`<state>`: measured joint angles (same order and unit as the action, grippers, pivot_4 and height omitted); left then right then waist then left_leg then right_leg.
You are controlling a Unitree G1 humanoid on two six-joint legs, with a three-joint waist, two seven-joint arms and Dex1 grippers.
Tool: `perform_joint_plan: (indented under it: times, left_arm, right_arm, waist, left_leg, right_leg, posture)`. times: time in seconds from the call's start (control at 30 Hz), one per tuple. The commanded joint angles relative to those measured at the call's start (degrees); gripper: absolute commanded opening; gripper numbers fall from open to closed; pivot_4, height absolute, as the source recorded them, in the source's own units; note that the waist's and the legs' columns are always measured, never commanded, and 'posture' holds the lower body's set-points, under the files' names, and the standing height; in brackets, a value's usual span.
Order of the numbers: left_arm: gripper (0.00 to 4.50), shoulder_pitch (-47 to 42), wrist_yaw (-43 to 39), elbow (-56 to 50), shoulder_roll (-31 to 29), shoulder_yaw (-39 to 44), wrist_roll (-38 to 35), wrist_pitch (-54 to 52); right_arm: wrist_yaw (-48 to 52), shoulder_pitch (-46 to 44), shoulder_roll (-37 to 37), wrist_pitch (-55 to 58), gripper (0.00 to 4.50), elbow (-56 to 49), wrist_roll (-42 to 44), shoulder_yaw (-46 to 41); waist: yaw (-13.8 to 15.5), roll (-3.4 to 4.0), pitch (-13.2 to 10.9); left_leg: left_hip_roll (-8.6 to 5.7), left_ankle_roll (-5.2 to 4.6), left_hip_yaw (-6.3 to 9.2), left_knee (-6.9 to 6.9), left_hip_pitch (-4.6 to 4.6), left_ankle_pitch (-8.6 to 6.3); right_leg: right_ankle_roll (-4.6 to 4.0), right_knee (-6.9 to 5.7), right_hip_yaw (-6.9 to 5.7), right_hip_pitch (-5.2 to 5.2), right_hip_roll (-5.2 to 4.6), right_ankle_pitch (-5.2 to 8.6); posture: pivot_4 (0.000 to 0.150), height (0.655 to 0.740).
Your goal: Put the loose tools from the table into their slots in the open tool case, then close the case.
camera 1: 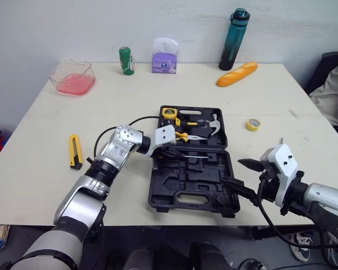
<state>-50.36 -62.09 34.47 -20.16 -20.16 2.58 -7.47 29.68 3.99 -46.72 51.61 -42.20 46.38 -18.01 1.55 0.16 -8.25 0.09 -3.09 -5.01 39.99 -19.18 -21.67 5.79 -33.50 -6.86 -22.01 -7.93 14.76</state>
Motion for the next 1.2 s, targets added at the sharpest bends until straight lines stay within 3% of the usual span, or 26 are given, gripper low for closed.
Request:
perform_joint_plan:
  times: [0.03, 0.1, 0.17, 0.23, 0.33, 0.37, 0.57, 0.7, 0.8, 1.03, 1.2]
  left_arm:
    - [0.35, 4.35, -0.2, -2.68, -1.53, 6.18, -5.65, -6.86]
    - [0.93, 6.8, -3.86, -11.52, -3.28, 12.4, -14.45, -13.46]
    - [1.85, 12.08, -5.61, -22.71, -6.35, 17.07, -21.42, -20.23]
    - [2.84, 18.47, -0.58, -31.53, -8.76, 22.92, -24.86, -26.19]
    - [4.24, 29.58, 7.38, -40.8, -12.57, 36.75, -30.28, -35.32]
    - [4.47, 33.7, 9.74, -42.64, -13.84, 41.85, -31.19, -37.39]
    - [4.47, 52.8, 18.3, -45.7, -17.26, 63.82, -32.24, -40.38]
    - [4.47, 62.78, 18.19, -38.22, -20.39, 72.35, -29.75, -35.06]
    - [4.47, 64.73, 20.63, -34.72, -21.41, 76.02, -29.87, -33.18]
    - [4.47, 63.85, 24.55, -41.6, -20.51, 71.44, -31.0, -35.24]
    - [4.47, 60.32, 21.56, -59.71, -21.36, 58.93, -40.39, -42.08]
  right_arm:
    - [2.77, 1.02, -1.4, -2.65, 4.5, 1.9, -1.42, -2.99]
    - [4.14, 2.11, -1.49, -5.01, 4.5, 4.18, -3.34, -4.61]
    - [4.55, 3.67, -1.16, -8.29, 4.5, 7.45, -6.56, -6.61]
    - [5.72, 6.04, -1.24, -9.92, 4.5, 11.49, -8.13, -10.33]
    - [11.42, 11.58, -2.92, -10.58, 4.5, 17.73, -8.14, -19.42]
    - [13.29, 13.21, -3.88, -11.96, 4.5, 20.59, -9.44, -22.02]
    - [19.14, 14.72, -10.04, -18.9, 4.5, 41.72, -16.03, -30.55]
    - [17.63, 9.21, -11.23, -22.08, 4.5, 52.08, -18.1, -30.11]
    - [16.74, 4.94, -11.49, -25.01, 4.5, 57.01, -20.56, -27.26]
    - [15.46, -1.56, -9.53, -24.35, 4.5, 55.63, -21.17, -21.76]
    - [8.89, -0.31, -2.4, -15.94, 4.5, 37.78, -18.03, -18.87]
  waist:
    - [-0.12, 0.06, -0.04]
    - [-0.44, 0.04, -0.3]
    - [-1.35, 0.04, -0.46]
    - [-1.57, 0.1, -0.58]
    - [-1.36, 0.29, -0.82]
    - [-1.32, 0.3, -0.93]
    - [-1.54, 0.06, -1.45]
    - [-1.5, -0.03, -1.54]
    - [-1.55, 0.12, -1.63]
    - [-1.48, 0.44, -1.75]
    - [-1.38, 0.43, -1.76]
  left_leg:
    - [0.0, 0.01, -0.01, 0.0, -0.01, 0.0]
    - [0.01, 0.15, -0.04, -0.03, -0.28, 0.05]
    - [0.07, 0.29, -0.08, -0.01, -0.8, 0.16]
    - [0.1, 0.43, -0.1, -0.02, -1.3, 0.34]
    - [0.07, 0.42, -0.1, -0.05, -1.41, 0.34]
    - [0.04, 0.39, -0.12, -0.05, -1.41, 0.32]
    - [-0.04, 0.12, -0.35, 0.0, -1.06, 0.09]
    - [0.06, 0.65, -0.33, -0.06, -1.07, -0.17]
    - [0.13, 0.78, -0.35, -0.11, -1.1, -0.2]
    - [0.12, 0.83, -0.38, -0.21, -1.09, -0.17]
    - [0.13, 0.96, -0.38, -0.47, -1.1, -0.11]
  right_leg:
    - [0.0, 0.0, 0.01, -0.03, 0.0, 0.0]
    - [-0.05, -0.08, 0.06, -0.36, 0.0, 0.03]
    - [-0.09, -0.28, 0.07, -0.88, 0.08, 0.05]
    - [-0.09, -0.44, 0.04, -1.44, 0.27, 0.05]
    - [-0.09, -0.38, -0.09, -1.47, 0.43, 0.05]
    - [-0.07, -0.35, -0.06, -1.45, 0.43, 0.06]
    - [0.09, -0.16, 0.37, -1.27, 0.21, -0.02]
    - [-0.14, -0.27, 0.37, -1.48, 0.16, 0.11]
    - [-0.27, -0.32, 0.36, -1.61, 0.17, 0.17]
    - [-0.28, -0.37, 0.42, -1.66, 0.09, 0.18]
    - [-0.33, -0.35, 0.39, -1.72, 0.13, 0.21]
  posture:
    - [0.15, 0.7394]
    - [0.15, 0.7394]
    - [0.15, 0.7394]
    - [0.15, 0.7394]
    - [0.15, 0.7394]
    - [0.15, 0.7394]
    - [0.15, 0.7394]
    - [0.15, 0.7394]
    - [0.15, 0.7394]
    - [0.15, 0.7394]
    - [0.15, 0.7394]
